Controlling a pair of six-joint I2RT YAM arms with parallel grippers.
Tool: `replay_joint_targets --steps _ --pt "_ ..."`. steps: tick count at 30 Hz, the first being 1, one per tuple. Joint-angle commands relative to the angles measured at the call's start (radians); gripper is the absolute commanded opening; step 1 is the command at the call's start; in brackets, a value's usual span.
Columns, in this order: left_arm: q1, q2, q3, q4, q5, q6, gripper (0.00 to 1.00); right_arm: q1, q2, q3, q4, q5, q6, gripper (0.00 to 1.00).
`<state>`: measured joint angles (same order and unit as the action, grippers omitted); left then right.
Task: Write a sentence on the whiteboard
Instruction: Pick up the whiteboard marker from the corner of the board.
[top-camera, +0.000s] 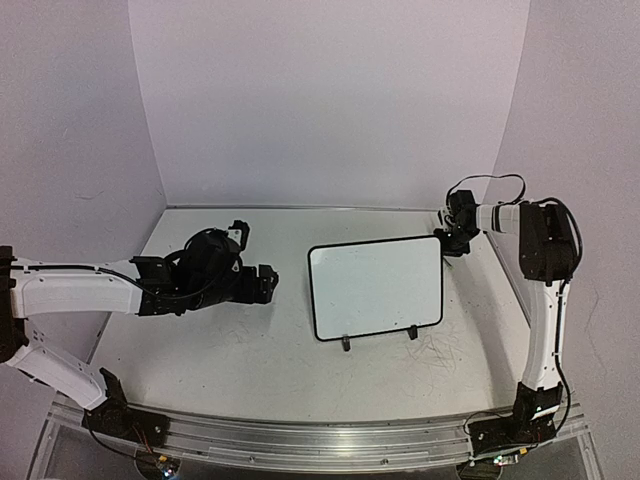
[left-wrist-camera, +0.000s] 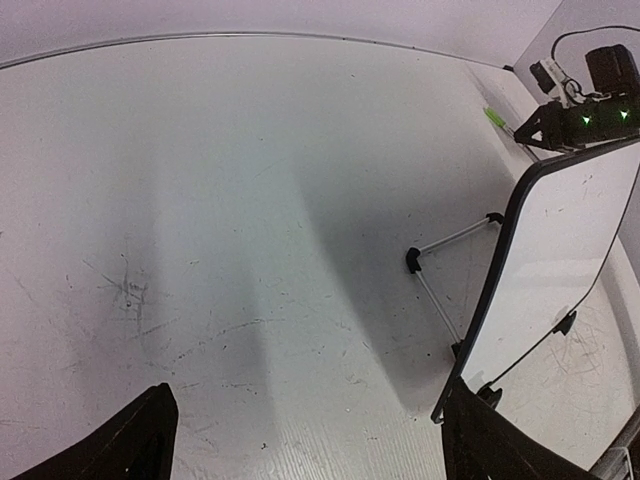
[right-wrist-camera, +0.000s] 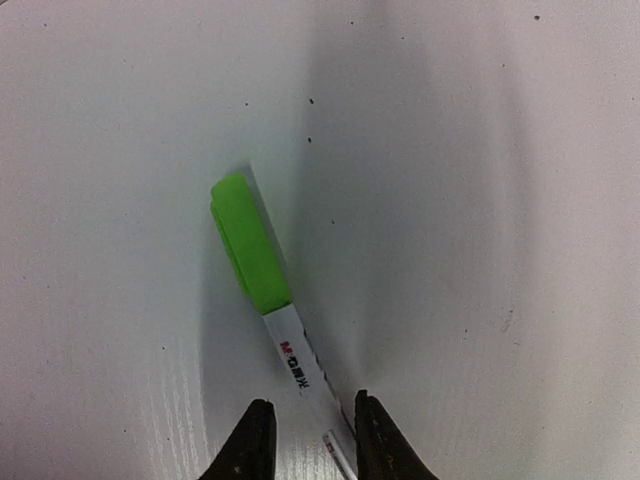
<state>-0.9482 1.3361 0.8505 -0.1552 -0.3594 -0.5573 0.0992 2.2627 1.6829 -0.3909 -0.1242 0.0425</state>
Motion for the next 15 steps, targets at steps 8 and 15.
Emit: replay_joint_targets --steps 8,15 --pt "0.002 -0.073 0.037 0.031 0.013 0.016 0.94 0.014 0.065 0.057 -0.022 0.082 -0.029 0.20" --pt "0.001 -0.108 0.031 0.029 0.022 0.008 0.94 0.014 0.023 0.076 -0.011 0.112 -0.032 0.00"
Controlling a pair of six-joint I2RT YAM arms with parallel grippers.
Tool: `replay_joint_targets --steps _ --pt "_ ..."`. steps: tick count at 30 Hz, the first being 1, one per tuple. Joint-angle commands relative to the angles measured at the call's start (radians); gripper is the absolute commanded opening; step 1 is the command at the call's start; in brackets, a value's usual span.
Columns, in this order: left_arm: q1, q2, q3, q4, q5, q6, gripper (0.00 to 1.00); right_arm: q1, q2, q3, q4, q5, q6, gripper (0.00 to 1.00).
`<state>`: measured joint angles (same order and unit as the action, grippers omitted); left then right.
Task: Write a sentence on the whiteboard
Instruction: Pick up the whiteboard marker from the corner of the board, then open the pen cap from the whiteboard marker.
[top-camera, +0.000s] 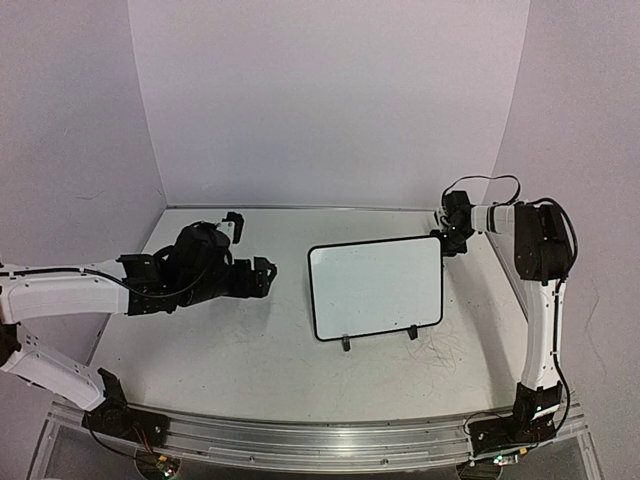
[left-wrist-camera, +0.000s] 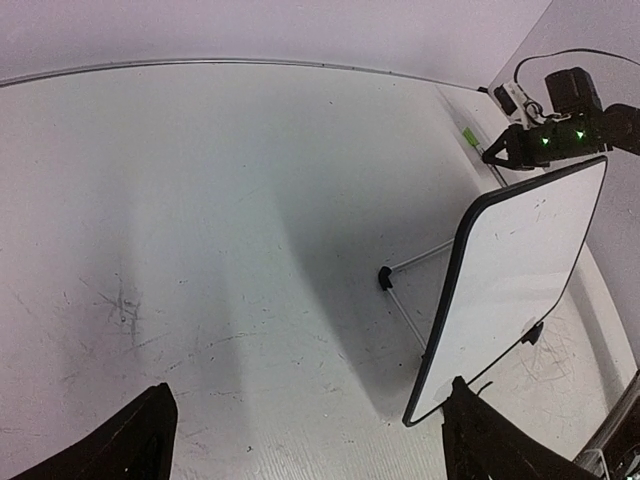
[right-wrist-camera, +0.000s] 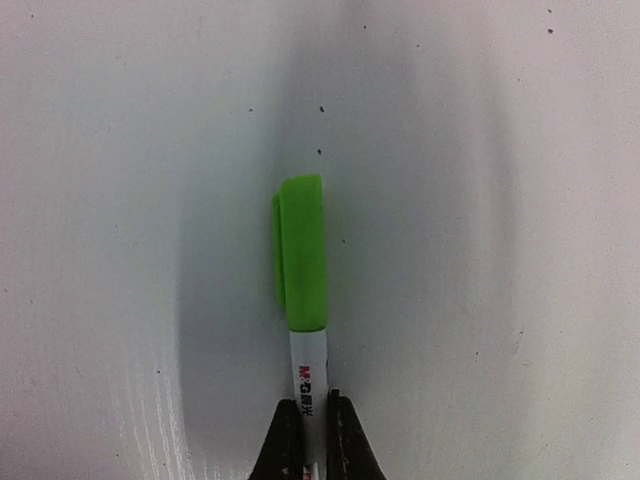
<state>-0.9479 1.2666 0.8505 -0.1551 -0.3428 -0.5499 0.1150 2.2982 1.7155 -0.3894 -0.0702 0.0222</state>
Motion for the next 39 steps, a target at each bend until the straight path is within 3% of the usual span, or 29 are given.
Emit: replay_joint_targets --steps 1,7,11,15,20,24,26,34,39 --pt "0.000 -0.043 0.031 0.029 0.008 -0.001 0.94 -0.001 -0.028 0.052 -0.012 0.065 -0.010 0.00" --pt "0.001 -0.083 0.027 0.017 0.020 -0.020 0.96 -0.002 -0.249 0.014 -0.010 0.124 0.007 0.00" --pt "0.001 -0.109 0.019 0.016 0.026 -0.023 0.97 0.004 -0.518 -0.192 0.104 0.099 0.025 0.00" --pt "0.003 -0.104 0.035 0.000 0.039 -0.004 0.97 0.014 -0.864 -0.454 0.308 -0.064 0.038 0.00" --pt "0.005 -0.075 0.084 -0.015 0.095 0.030 0.97 0.032 -1.098 -0.623 0.418 -0.360 0.088 0.00" --pt "0.005 -0.045 0.143 -0.015 0.220 0.045 0.97 0.112 -1.140 -0.677 0.406 -0.577 0.090 0.00" --pt "0.005 -0.030 0.173 -0.015 0.305 0.043 0.97 0.193 -1.129 -0.690 0.371 -0.616 0.060 0.00" --pt "0.005 0.018 0.251 0.000 0.585 -0.003 0.90 0.508 -0.964 -0.698 0.282 -0.619 -0.008 0.00" --pt "0.005 0.071 0.251 0.012 0.689 -0.060 0.77 0.657 -0.870 -0.665 0.281 -0.566 -0.013 0.00"
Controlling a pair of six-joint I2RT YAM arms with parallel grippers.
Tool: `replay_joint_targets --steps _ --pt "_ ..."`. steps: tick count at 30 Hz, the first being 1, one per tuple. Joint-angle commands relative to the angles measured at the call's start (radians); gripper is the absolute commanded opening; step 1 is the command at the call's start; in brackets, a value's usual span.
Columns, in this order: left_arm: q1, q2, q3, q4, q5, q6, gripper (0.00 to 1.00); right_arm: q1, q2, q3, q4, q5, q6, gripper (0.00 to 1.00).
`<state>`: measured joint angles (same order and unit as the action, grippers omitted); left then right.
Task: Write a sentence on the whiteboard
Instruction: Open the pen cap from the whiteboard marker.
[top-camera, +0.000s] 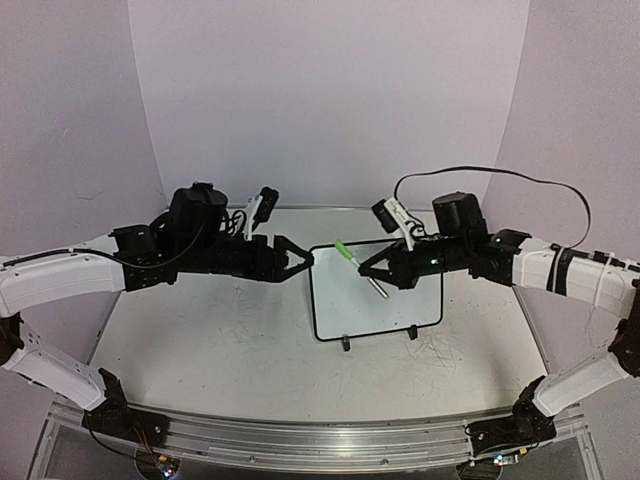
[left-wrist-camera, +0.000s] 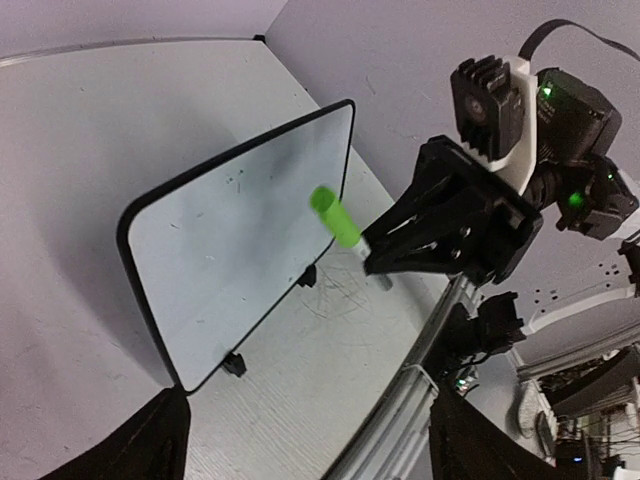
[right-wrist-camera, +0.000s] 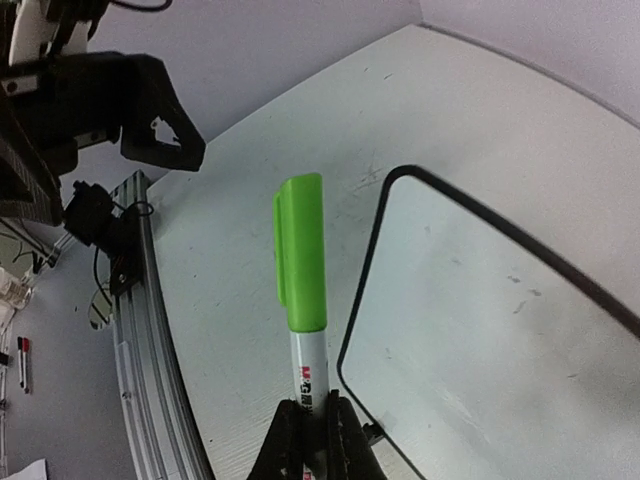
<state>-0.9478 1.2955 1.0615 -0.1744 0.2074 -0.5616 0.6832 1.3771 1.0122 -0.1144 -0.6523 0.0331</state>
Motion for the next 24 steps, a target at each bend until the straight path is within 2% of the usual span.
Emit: replay_joint_targets --steps 1,4,9,18,24 --pt "0.004 0.059 0.041 0.032 0.153 -0.060 0.73 0.107 0.067 0.048 0.005 0.023 -0.025 0.00" --pt "0.004 0.086 0.041 0.041 0.166 -0.086 0.60 0.149 0.105 0.072 0.005 0.048 -0.063 0.00" --pt "0.004 0.081 0.022 0.059 0.150 -0.105 0.46 0.178 0.123 0.086 0.014 0.070 -0.070 0.00" --pt "0.004 0.108 0.016 0.063 0.161 -0.116 0.47 0.203 0.114 0.077 0.051 0.091 -0.064 0.00" --pt "0.004 0.119 0.026 0.069 0.168 -0.110 0.29 0.208 0.100 0.072 0.068 0.115 -0.062 0.00"
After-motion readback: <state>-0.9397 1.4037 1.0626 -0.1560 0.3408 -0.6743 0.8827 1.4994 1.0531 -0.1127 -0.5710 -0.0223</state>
